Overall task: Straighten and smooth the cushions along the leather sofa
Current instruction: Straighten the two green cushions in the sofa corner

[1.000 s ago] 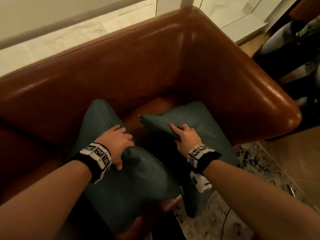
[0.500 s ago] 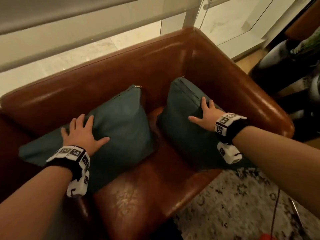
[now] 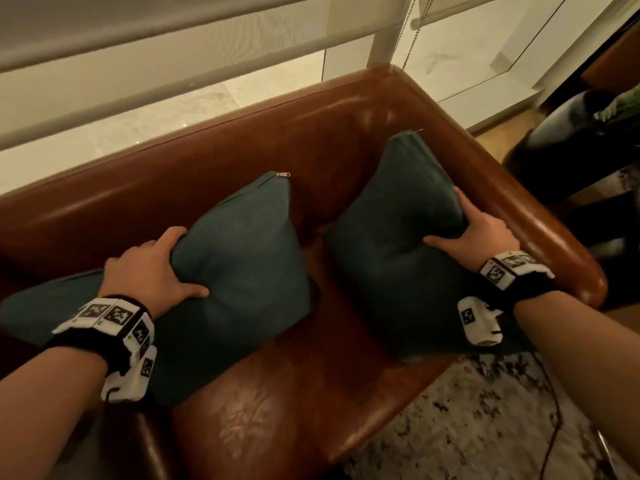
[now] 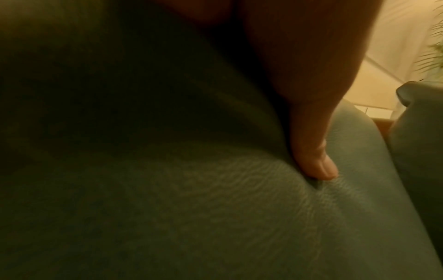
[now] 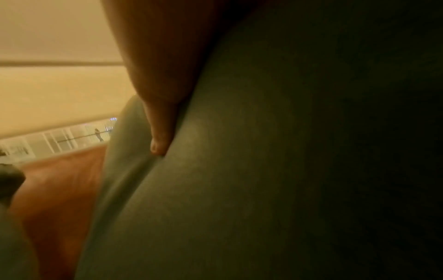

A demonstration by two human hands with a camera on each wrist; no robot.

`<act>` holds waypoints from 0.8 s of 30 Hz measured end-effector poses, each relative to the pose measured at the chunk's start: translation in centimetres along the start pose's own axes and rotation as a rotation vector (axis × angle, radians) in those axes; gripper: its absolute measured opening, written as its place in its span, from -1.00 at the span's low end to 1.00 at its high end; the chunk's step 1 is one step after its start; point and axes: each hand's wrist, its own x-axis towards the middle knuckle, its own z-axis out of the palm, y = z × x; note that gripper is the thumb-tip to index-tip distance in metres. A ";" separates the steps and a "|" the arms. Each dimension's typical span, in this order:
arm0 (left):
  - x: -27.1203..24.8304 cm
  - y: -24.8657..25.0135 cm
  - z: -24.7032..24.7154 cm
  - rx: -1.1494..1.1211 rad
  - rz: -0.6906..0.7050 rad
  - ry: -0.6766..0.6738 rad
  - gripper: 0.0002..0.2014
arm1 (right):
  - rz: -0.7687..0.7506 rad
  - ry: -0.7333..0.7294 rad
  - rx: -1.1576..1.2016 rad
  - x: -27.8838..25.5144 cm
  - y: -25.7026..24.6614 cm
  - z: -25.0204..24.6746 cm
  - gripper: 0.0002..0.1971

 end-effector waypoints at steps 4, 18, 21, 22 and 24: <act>1.7 1.3 1.3 -0.090 -0.042 0.029 0.01 | 0.056 -0.105 -0.035 2.4 -0.9 1.1 0.16; -15.4 -4.3 5.3 -0.339 -0.118 0.216 -0.34 | -0.347 0.154 -0.119 -7.0 -11.4 4.9 -0.14; -24.6 -9.2 8.7 -0.391 -0.293 0.175 -0.38 | -0.554 -0.058 -0.124 -15.1 -17.0 9.9 -0.23; -27.6 -11.1 9.9 -0.402 -0.376 0.160 -0.39 | -0.621 -0.158 -0.148 -17.9 -18.8 12.0 -0.25; -33.3 -15.0 12.2 -0.409 -0.577 0.137 -0.37 | -0.774 -0.356 -0.186 -23.7 -22.7 16.3 -0.30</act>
